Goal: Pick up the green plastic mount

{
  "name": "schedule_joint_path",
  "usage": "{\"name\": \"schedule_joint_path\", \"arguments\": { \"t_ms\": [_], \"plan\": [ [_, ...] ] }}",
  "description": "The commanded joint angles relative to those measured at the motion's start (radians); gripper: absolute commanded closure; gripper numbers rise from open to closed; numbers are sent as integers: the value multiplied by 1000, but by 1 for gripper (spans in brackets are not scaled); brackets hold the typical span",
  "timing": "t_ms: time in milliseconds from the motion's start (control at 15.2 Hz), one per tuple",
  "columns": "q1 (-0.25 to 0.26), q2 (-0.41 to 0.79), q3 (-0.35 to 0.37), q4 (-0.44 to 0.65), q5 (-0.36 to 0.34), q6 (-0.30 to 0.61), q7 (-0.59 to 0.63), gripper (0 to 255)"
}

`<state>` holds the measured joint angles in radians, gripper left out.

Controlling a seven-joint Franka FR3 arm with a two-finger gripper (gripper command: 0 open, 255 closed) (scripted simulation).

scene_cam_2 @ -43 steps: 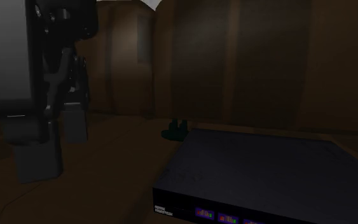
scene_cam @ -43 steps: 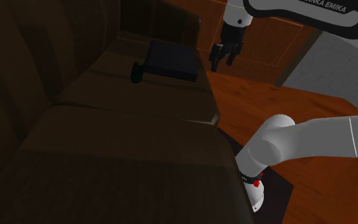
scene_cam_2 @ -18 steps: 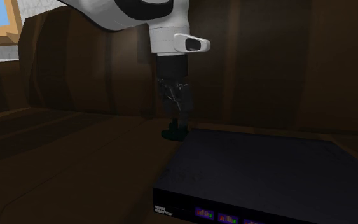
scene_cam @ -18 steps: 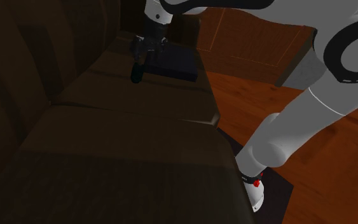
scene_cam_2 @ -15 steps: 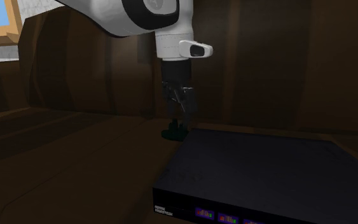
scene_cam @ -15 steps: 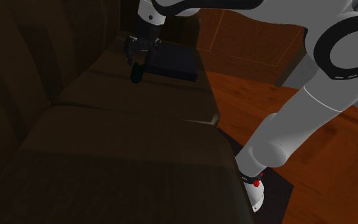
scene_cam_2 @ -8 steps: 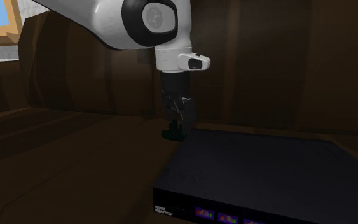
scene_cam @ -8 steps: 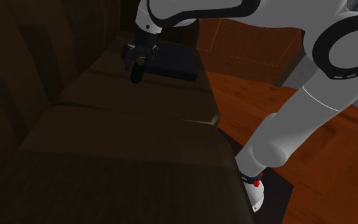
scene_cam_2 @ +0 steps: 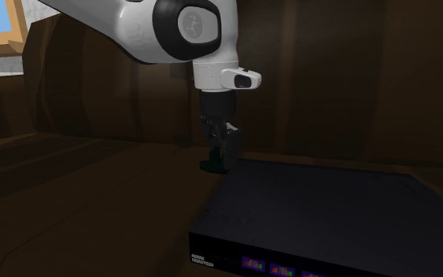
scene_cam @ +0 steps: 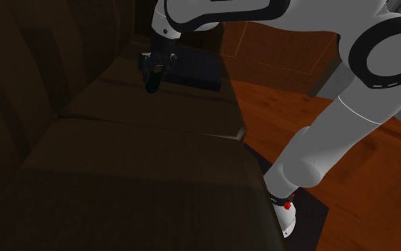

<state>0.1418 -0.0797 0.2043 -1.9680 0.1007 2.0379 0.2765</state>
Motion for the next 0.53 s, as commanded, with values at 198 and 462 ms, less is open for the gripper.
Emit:
{"name": "schedule_joint_path", "arguments": {
  "t_ms": [198, 462],
  "plan": [
    [-3, -4, -3, 14, 0, -23, -3, 255],
    [-4, -8, -4, 64, -1, -77, 1, 255]
  ]
}}
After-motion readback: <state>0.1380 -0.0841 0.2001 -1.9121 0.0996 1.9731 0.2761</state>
